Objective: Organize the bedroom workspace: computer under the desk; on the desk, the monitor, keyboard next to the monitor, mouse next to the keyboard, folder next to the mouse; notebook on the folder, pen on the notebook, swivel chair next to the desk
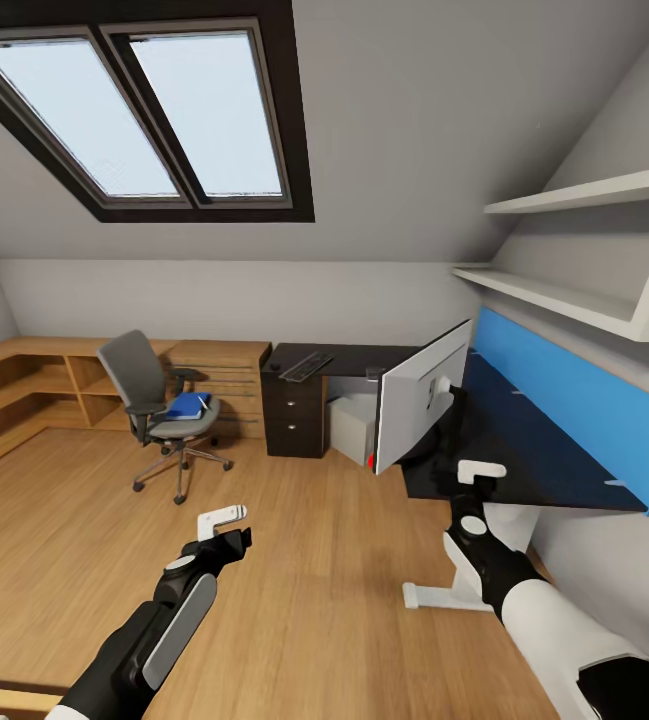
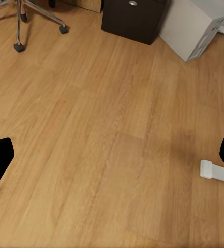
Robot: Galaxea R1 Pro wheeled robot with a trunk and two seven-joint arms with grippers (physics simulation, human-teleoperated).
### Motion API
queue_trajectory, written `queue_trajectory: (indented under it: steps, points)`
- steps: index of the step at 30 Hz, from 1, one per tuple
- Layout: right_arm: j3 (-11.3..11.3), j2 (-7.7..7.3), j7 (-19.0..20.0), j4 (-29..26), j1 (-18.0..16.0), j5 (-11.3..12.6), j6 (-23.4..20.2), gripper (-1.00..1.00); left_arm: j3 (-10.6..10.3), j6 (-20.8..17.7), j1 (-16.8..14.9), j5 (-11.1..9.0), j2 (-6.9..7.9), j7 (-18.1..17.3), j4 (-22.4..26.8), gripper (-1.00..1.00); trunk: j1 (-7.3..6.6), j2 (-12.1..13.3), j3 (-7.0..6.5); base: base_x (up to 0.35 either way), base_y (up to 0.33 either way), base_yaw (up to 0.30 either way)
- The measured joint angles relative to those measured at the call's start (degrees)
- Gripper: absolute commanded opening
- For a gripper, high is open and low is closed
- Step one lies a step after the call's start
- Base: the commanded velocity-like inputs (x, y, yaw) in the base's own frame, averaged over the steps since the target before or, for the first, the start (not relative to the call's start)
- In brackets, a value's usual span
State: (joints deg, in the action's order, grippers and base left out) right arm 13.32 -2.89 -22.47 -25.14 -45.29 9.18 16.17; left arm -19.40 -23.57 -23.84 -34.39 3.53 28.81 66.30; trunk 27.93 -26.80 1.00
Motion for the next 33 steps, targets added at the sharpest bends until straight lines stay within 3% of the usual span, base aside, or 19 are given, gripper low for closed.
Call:
queue_trajectory:
  steps: [17,18,22,28,33]
  points:
    - [-0.13,0.00,1.54,0.83,0.00,-0.06,-0.40,1.00,0.00,0.03,0.00,-0.11,0.00,0.00,-0.06,1.00,-0.02,-0.01,0.00,0.043,0.000,0.000]
    - [-0.27,0.03,1.61,1.98,-0.06,0.21,-3.41,1.00,0.00,0.07,0.00,-0.06,0.00,0.00,-0.53,1.00,-0.03,-0.01,0.00,0.288,0.000,0.000]
    - [-0.32,-0.02,1.64,2.51,-0.13,0.52,-5.32,1.00,0.00,0.08,0.00,-0.06,0.00,0.00,-0.75,1.00,-0.01,0.00,0.00,0.164,0.000,0.000]
    - [-0.35,-0.58,1.72,4.53,-0.27,2.83,-6.71,1.00,0.00,0.09,0.00,-0.02,0.00,0.00,-0.80,1.00,0.00,0.00,0.00,0.072,0.000,0.000]
    - [-0.37,-1.39,4.75,7.58,-0.43,4.33,-7.05,1.00,0.01,0.09,0.00,0.00,0.00,0.00,-0.85,1.00,-0.03,-0.01,0.00,0.256,0.000,0.000]
